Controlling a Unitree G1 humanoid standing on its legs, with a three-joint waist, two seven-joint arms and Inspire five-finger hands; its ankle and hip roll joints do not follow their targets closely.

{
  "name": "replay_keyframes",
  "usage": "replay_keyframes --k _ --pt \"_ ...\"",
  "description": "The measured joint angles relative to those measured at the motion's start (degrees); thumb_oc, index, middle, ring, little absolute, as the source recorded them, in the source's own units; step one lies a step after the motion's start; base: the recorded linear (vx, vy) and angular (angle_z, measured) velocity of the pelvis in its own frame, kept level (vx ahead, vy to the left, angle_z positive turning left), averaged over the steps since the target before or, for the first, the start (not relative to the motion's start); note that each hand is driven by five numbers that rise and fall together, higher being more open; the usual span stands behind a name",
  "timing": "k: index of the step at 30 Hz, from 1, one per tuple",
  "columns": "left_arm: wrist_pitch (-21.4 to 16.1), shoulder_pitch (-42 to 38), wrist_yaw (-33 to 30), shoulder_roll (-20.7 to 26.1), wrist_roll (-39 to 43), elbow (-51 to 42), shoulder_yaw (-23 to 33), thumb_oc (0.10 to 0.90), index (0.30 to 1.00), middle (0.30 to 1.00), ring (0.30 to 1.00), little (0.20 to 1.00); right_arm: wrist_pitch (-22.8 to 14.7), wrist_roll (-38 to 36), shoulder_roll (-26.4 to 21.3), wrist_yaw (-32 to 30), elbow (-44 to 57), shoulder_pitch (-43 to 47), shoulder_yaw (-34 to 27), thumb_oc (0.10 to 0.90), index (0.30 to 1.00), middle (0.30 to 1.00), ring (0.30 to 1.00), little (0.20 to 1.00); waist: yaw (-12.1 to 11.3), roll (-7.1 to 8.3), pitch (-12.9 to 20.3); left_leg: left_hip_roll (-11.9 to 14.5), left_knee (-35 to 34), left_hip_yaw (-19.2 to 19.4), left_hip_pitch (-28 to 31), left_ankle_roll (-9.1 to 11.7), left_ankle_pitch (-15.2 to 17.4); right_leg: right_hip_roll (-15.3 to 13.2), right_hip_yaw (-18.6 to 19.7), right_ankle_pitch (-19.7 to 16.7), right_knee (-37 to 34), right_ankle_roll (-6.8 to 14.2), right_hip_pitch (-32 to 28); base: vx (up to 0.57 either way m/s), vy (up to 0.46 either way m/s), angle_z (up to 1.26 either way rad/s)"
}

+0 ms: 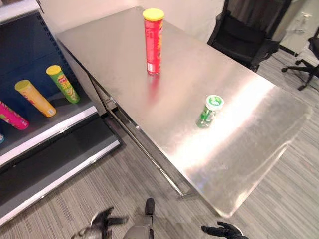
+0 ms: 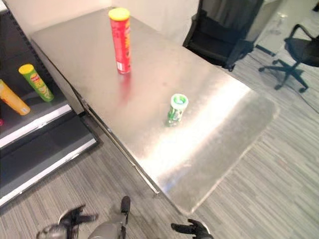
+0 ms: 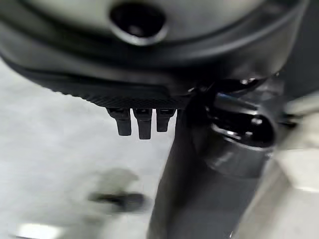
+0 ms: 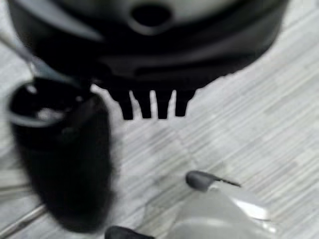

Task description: Put the goods on the table back onto the shelves and tidy them up.

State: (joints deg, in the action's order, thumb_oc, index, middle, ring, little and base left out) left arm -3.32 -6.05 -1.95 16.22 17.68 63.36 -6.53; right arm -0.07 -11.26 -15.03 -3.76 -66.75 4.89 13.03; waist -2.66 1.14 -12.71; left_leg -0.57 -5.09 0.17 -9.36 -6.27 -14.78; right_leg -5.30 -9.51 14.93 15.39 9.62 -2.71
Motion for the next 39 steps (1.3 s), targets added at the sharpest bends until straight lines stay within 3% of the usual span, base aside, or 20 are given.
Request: replay_keyframes --k 2,3,4,5,16,19,23,24,26,29,30,32,33,34,36,37,39 --pt "-0.07 -0.91 -0.06 -0.86 0.26 -0.07 -0.02 0.8 0.9 0.9 0.9 0.9 -1.17 -0.01 -0.27 -0.02 0.24 1.35 0.0 0.8 0.9 0.9 0.9 0.9 0.02 -0.3 -0.14 0.23 -0.01 -0.07 0.68 -0.28 0.22 -0.26 -1.08 -0.79 -8.02 -0.53 0.04 0.0 -0.008 -0.17" --pt "-0.1 -1.18 0.01 -1.09 0.26 -0.29 -0.1 0.8 0.9 0.9 0.9 0.9 -1.2 0.0 -0.24 -0.15 0.25 2.02 0.0 0.8 0.9 0.9 0.9 0.9 0.25 -0.13 -0.1 0.02 -0.02 0.08 0.83 -0.24 0.24 -0.13 -1.14 -3.78 -14.73 -0.92 -0.29 0.01 -0.003 0.13" --pt "-0.17 -1.26 0.07 -1.38 0.25 -0.76 -0.21 0.8 0.9 0.9 0.9 0.9 -1.06 0.01 -0.26 -0.15 0.08 2.15 -0.06 0.8 0.9 0.9 0.9 0.9 0.5 0.22 -0.04 -0.35 -0.05 0.21 1.28 2.17 1.77 -0.22 -1.37 -12.78 -20.02 -1.54 -1.66 0.0 -0.006 0.16" --pt "-0.17 -1.08 0.0 -1.63 0.26 -0.72 -0.16 0.8 0.9 0.9 0.9 0.9 -0.95 0.03 -0.24 -0.18 -0.38 2.29 -0.19 0.8 0.9 0.9 0.9 0.9 0.17 -0.2 -0.34 0.59 -0.05 0.6 1.94 4.89 3.31 0.69 -1.77 -13.77 -21.23 -3.42 -2.72 -0.02 -0.004 0.1" --pt "1.21 6.03 -0.03 -1.75 0.21 -0.26 0.42 0.8 0.9 0.9 0.9 0.9 0.11 0.05 -0.69 -0.2 -2.71 -1.36 -2.93 0.8 0.9 0.9 0.9 0.9 0.38 0.43 -0.66 1.93 -0.26 1.99 3.42 8.41 4.9 1.73 -2.5 -13.3 -20.88 -3.91 -4.01 -0.01 -0.004 -0.01" --pt "1.22 6.09 0.0 -1.72 0.2 -0.22 0.44 0.8 0.9 0.9 0.9 0.9 0.25 -0.03 -0.68 -0.15 -2.69 -2.9 -3.3 0.8 0.9 0.9 0.9 0.9 0.65 0.45 -0.66 1.68 -0.38 2.53 4.01 8.2 5.27 1.37 -2.19 -12.99 -20.88 -4.01 -4.5 0.0 -0.017 -0.04" --pt "1.65 6.22 0.14 -1.44 0.22 -0.52 1.07 0.8 0.9 0.9 0.9 0.9 0.65 -1.4 -1.26 -0.1 -2.71 -4.43 -10.39 0.8 0.9 0.9 0.9 0.9 1.09 0.73 -0.51 1.44 -0.34 3.4 4.54 7.99 5.4 0.94 -1.1 -13.24 -20.87 -4.2 -4.61 0.03 0.001 -0.09" --pt "1.81 7.3 0.0 -0.69 0.21 -1.09 1.18 0.8 0.9 0.9 0.9 0.9 0.54 -2.52 -2.98 -0.73 -2.64 -4.64 -15.89 0.8 0.9 0.9 0.9 0.9 1.83 0.79 -0.26 1.17 -0.39 3.65 4.98 7.8 5.53 0.61 -1.18 -13.41 -20.88 -4.3 -4.96 0.05 0.024 -0.11" --pt "2.07 7.82 0.17 0.26 0.21 -1.47 2.12 0.8 0.9 0.9 0.9 0.9 0.74 -3.82 -6.42 -1.0 -2.6 -4.94 -19.44 0.8 0.9 0.9 0.9 0.9 2.47 0.96 -0.23 0.9 -0.38 3.9 5.72 7.48 5.75 0.3 -1.1 -13.42 -20.88 -4.26 -5.6 0.06 0.037 -0.05" --pt "2.02 8.81 0.1 0.88 -0.38 -1.96 2.37 0.8 0.9 0.9 0.9 0.9 2.18 -6.15 -16.45 -2.03 0.05 -6.39 -33.67 0.8 0.9 0.9 0.9 0.9 3.76 0.63 0.18 0.06 -0.4 4.22 6.79 6.7 6.31 -0.58 -1.05 -13.26 -20.87 -3.94 -6.67 0.05 0.039 -0.02" --pt "1.99 9.18 0.09 0.87 -0.82 -2.05 2.36 0.8 0.9 0.9 0.9 0.9 0.74 -6.6 -20.77 -4.57 1.16 -7.05 -34.51 0.8 0.9 0.9 0.9 0.9 3.99 0.66 0.88 -0.15 -0.4 4.28 6.7 6.59 6.39 -0.75 -1.02 -13.25 -20.86 -3.76 -6.54 0.03 0.044 -0.05" --pt "2.06 10.12 0.21 0.77 -1.73 -2.57 2.4 0.8 0.9 0.9 0.9 0.9 3.38 -6.62 -27.77 -5.75 11.31 -9.69 -40.36 0.8 0.9 0.9 0.9 0.9 5.26 0.63 1.28 -0.31 -0.29 4.9 7.26 6.34 6.56 -1.02 -0.65 -13.25 -20.85 -3.73 -6.87 0.04 0.045 -0.13" --pt "2.07 10.67 0.15 0.39 -2.19 -3.1 2.66 0.8 0.9 0.9 0.9 0.9 3.73 -6.21 -30.24 -7.9 22.33 -12.52 -43.47 0.8 0.9 0.9 0.9 0.9 6.0 0.54 1.42 -0.26 -0.38 5.4 7.56 6.23 6.65 -1.09 -0.07 -13.27 -20.87 -3.69 -6.9 0.02 0.02 -0.42" --pt "2.31 12.16 0.22 -0.32 -2.35 -2.74 2.65 0.8 0.9 0.9 0.9 0.9 1.79 -4.5 -36.31 -10.41 40.59 -12.41 -43.63 0.8 0.9 0.9 0.9 0.9 8.4 0.33 1.56 -0.04 -0.37 6.3 8.2 5.97 6.44 -0.92 1.47 -13.4 -20.85 -3.51 -7.29 -0.01 -0.005 -0.49" --pt "2.12 10.91 1.45 -0.24 -3.52 -3.2 2.12 0.8 0.9 0.9 0.9 0.9 -3.08 -4.11 -42.77 -10.09 48.71 -7.32 -39.84 0.8 0.9 0.9 0.9 0.9 8.02 1.79 3.49 1.17 -0.4 6.91 8.81 6.95 7.01 -0.06 1.78 -13.32 -20.87 -3.59 -7.34 0.0 -0.021 -0.19" --pt "1.91 10.92 1.71 -0.23 -4.07 -3.46 2.16 0.8 0.9 0.9 0.9 0.9 -3.36 -4.91 -42.91 -8.95 52.43 -7.56 -39.9 0.8 0.9 0.9 0.9 0.9 7.41 2.25 3.91 1.5 -0.4 6.9 8.65 7.28 7.07 0.23 1.78 -13.25 -20.88 -3.7 -7.17 0.01 -0.017 0.06" --pt "1.76 10.99 3.0 -0.57 -4.42 -4.36 1.98 0.8 0.9 0.9 0.9 0.9 -7.74 -8.27 -42.83 -4.32 61.05 -7.33 -38.46 0.8 0.9 0.9 0.9 0.9 6.19 3.18 4.63 1.88 -0.37 6.82 8.15 7.51 7.02 0.66 1.7 -13.17 -20.89 -4.01 -6.69 0.01 -0.011 0.04"
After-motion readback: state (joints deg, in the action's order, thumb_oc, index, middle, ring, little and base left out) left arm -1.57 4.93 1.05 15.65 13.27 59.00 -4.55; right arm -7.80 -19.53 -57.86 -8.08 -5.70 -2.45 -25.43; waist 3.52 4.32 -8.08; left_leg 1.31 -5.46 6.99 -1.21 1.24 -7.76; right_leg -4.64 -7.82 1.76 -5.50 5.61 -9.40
